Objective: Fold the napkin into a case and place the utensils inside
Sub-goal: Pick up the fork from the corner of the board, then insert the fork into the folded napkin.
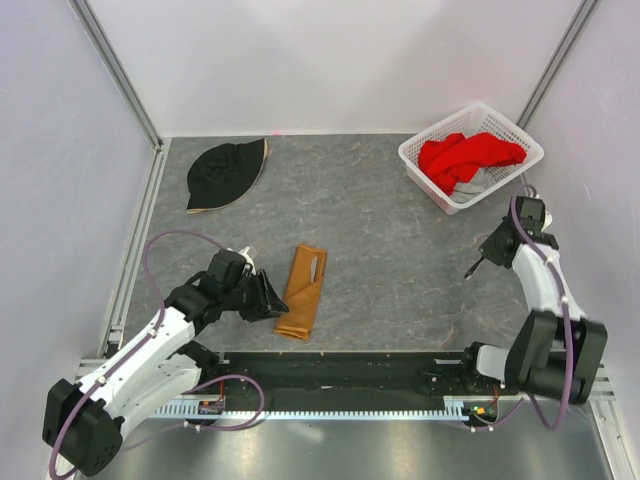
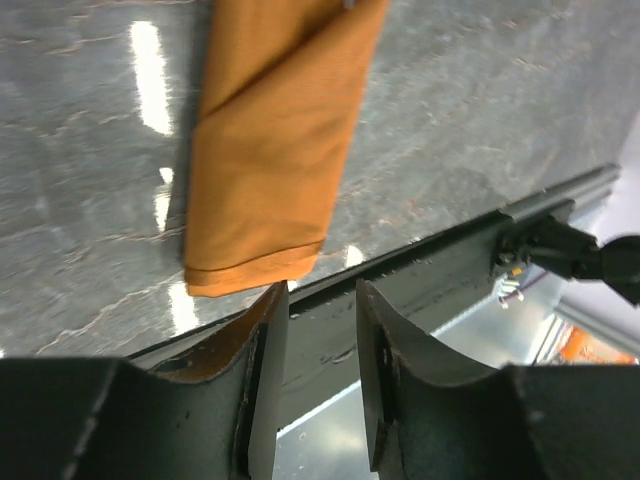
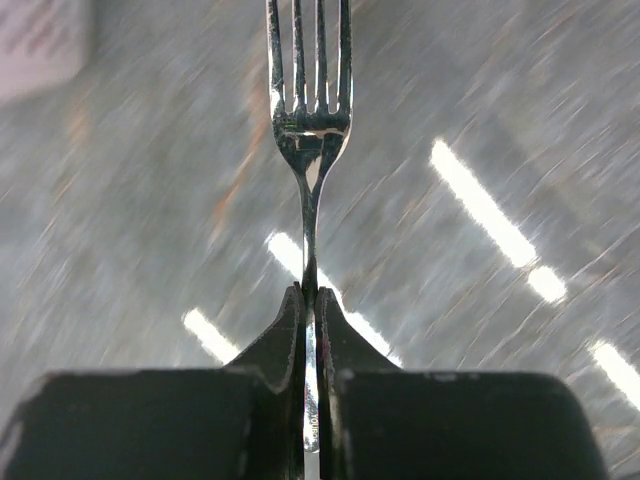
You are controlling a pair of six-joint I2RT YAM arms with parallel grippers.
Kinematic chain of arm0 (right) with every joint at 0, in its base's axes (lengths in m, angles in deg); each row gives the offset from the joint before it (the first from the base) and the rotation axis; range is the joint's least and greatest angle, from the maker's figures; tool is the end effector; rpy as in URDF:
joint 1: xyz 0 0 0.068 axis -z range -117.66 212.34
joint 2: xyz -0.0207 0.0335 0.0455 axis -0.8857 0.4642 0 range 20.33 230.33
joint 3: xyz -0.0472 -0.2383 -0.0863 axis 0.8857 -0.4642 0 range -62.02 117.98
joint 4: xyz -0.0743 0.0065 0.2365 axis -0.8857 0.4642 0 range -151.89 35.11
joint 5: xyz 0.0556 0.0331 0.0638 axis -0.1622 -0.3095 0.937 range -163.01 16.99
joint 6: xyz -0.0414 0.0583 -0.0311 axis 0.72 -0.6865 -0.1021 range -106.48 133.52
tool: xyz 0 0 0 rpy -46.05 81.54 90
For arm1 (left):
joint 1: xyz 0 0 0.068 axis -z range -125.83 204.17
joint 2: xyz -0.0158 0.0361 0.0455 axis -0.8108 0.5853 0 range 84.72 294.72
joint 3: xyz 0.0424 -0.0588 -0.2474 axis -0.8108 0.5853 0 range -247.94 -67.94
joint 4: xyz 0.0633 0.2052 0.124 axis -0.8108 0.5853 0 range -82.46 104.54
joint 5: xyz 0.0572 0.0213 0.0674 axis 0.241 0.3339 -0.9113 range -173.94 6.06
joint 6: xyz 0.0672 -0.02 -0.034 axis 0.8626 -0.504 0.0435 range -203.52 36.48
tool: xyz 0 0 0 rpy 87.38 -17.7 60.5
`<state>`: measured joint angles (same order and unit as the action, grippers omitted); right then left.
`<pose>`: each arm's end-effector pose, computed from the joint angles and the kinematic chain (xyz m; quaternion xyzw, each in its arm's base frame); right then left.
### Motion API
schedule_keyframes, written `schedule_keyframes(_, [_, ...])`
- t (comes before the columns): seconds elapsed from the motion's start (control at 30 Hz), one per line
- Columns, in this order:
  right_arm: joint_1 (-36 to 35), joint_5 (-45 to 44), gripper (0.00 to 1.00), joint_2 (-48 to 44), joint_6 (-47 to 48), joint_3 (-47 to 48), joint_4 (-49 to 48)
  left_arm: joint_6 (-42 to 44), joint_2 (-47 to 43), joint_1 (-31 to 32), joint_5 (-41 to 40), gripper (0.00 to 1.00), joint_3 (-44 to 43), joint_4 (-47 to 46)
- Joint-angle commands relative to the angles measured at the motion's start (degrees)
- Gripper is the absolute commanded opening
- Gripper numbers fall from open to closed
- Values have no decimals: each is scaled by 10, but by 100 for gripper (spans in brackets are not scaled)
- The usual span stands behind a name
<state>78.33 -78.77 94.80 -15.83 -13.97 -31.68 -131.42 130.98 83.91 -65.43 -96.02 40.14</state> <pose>0.2518 -0.0791 0.1869 0.3820 0.8772 -0.0145 0.2903 0.1395 -0.1040 0.1718 -0.0935 0.9266 -0.3256 0.1631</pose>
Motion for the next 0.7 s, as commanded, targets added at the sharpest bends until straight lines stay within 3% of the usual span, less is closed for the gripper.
schedule_keyframes(0.0, [-66, 55, 0, -108, -55, -44, 69, -35, -1, -4, -51, 40, 2, 22])
schedule_keyframes(0.2, [-247, 93, 0, -235, -171, -105, 90, -49, -6, -4, -39, 33, 27, 19])
schedule_keyframes(0.33, [-442, 10, 0, -261, -290, -84, 80, -57, -10, -3, -20, 27, 46, 1])
schedule_keyframes(0.43, [-557, -71, 0, -207, -310, -24, 71, -59, -11, -3, -9, 16, 56, -10])
schedule_keyframes(0.53, [-632, -146, 0, -66, -291, 62, 48, -65, -11, -2, 4, 14, 75, -29])
schedule_keyframes(0.67, [-661, -165, 0, 88, -256, 188, -23, -72, 2, -1, 22, 11, 96, -44])
